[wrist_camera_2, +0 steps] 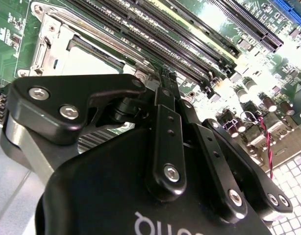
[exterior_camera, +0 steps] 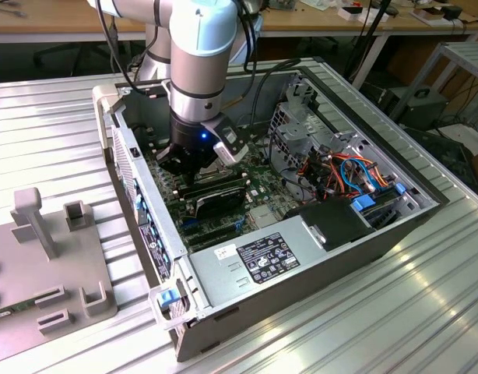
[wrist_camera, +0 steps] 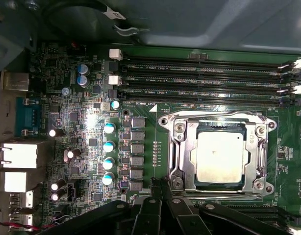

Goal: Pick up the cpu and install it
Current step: 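Install the second cpu locking lever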

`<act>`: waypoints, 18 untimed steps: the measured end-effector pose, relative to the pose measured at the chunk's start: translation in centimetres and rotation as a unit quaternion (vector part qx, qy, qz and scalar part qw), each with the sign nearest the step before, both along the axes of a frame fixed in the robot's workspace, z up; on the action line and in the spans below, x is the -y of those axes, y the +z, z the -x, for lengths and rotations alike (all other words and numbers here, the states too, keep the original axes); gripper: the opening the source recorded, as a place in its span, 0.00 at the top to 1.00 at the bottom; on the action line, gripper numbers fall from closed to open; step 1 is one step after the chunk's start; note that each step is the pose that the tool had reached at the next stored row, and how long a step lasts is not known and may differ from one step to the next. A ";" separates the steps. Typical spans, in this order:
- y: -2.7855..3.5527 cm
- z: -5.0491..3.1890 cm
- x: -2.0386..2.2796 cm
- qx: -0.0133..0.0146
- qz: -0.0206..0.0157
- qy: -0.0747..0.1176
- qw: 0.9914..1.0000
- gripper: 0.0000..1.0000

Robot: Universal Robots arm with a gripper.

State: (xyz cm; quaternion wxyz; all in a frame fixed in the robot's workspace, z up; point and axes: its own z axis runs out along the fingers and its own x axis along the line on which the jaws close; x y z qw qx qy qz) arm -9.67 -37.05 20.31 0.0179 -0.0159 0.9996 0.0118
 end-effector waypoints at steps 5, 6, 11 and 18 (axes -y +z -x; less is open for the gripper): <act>0.00 0.06 0.00 0.000 0.000 0.000 1.000 0.89; 0.00 0.09 0.00 0.000 0.000 0.000 1.000 0.89; -0.05 0.14 0.01 0.000 0.000 0.000 1.000 0.89; -0.16 0.14 0.01 0.000 0.000 0.000 1.000 0.89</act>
